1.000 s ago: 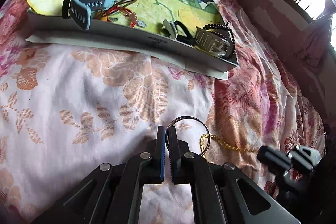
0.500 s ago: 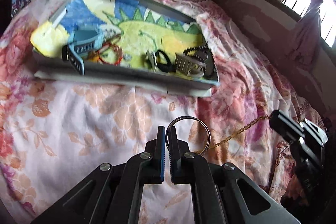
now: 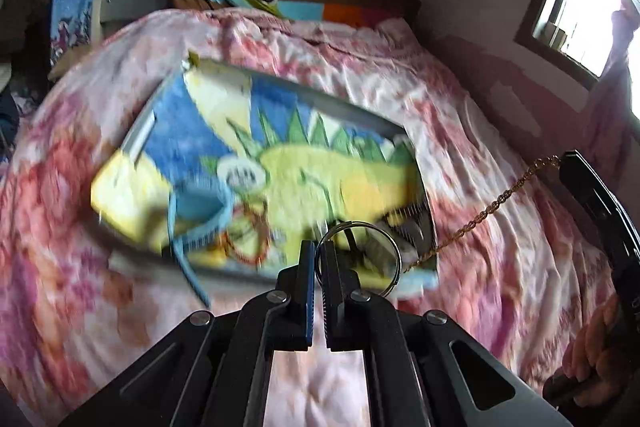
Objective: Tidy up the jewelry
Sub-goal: 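Carry the ring into the tray with the left tool while the right tool drops the chain there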
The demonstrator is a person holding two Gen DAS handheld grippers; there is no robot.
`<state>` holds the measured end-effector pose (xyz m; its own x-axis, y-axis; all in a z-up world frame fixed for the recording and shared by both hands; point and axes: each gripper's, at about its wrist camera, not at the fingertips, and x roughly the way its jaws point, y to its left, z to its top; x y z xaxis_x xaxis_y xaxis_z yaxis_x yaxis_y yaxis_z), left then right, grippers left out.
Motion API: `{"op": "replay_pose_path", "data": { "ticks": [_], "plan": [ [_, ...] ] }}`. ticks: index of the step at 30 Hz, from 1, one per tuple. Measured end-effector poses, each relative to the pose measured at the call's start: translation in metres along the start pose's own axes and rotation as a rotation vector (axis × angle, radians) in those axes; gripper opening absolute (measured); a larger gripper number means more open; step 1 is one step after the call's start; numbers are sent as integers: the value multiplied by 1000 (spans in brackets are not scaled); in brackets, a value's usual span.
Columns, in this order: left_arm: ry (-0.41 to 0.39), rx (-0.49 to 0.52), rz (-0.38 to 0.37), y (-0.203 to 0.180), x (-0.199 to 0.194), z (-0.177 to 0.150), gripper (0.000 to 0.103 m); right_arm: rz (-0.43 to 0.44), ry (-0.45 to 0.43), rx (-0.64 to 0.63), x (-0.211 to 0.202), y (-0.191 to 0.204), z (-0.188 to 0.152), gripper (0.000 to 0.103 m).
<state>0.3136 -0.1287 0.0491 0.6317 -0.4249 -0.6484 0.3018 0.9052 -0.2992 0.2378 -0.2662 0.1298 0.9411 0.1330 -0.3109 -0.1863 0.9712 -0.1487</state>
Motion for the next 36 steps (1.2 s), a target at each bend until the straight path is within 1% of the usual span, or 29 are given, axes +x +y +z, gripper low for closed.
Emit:
{"op": "replay_pose_path", "data": {
  "ticks": [3,6,10,16,20,26,30,32,36],
  "plan": [
    [-29,-4,31,-1,15,15,3,-4,1,16,17,-8,-5,3],
    [-35,-5,54,-2,32,23,3,-5,21,52,36,-23,-19,3],
    [-6,-12,69,-4,64,26,3,-3,64,91,56,-41,-44,3],
    [38,-17,92,-7,91,12,3,15,132,154,77,-63,-74,3],
    [60,-21,101,-8,100,7,3,35,178,196,88,-72,-88,3],
    [102,-39,116,-6,110,3,4,51,259,231,102,-73,-105,3],
    [121,-46,114,-5,113,1,4,52,270,238,105,-74,-108,3],
    [122,-45,103,-6,112,1,4,47,270,239,104,-73,-107,3],
    [121,-35,103,-9,111,3,4,39,269,256,101,-78,-106,3]
  ]
}}
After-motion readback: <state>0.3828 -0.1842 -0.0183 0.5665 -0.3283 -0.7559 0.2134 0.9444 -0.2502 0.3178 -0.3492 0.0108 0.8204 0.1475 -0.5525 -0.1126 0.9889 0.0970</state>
